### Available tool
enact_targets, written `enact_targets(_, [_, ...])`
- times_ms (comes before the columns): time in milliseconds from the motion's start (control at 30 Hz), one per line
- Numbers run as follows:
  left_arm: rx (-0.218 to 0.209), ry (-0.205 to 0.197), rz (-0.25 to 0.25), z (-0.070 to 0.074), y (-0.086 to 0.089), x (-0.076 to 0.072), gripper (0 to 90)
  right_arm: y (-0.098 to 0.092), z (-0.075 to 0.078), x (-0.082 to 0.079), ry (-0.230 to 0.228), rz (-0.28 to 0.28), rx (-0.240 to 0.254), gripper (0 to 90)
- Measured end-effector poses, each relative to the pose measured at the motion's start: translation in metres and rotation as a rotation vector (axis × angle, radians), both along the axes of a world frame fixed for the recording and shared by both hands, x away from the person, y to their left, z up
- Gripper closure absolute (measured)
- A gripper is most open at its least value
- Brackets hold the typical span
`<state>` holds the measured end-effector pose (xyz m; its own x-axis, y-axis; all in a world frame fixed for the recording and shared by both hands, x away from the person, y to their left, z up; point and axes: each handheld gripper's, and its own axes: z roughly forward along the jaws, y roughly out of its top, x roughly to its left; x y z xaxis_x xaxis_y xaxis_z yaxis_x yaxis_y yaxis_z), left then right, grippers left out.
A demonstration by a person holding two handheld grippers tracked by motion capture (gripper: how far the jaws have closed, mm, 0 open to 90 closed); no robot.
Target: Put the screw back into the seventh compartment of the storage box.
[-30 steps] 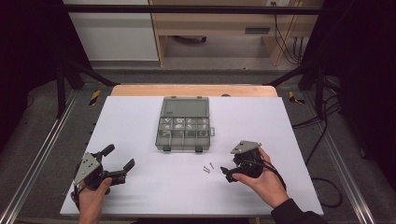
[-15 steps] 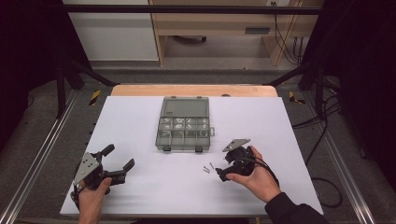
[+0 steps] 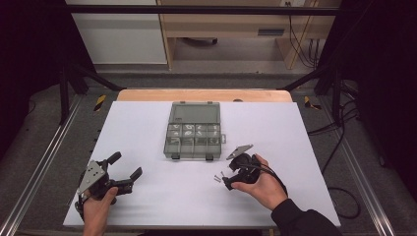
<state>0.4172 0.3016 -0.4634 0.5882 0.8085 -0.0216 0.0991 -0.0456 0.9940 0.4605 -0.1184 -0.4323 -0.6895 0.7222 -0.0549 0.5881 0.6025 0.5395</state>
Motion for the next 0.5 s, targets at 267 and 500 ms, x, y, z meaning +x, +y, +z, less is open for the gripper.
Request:
enact_targets(267, [-0.002, -0.002, -0.002, 0.000, 0.000, 0.000, 2.0, 0.006, 0.000, 0.001, 0.032, 0.001, -0.019, 33.0])
enact_targets(500, [-0.002, -0.003, -0.007, 0.001, -0.001, 0.000, 2.0, 0.011, 0.002, 0.005, 0.043, 0.009, -0.021, 44.6])
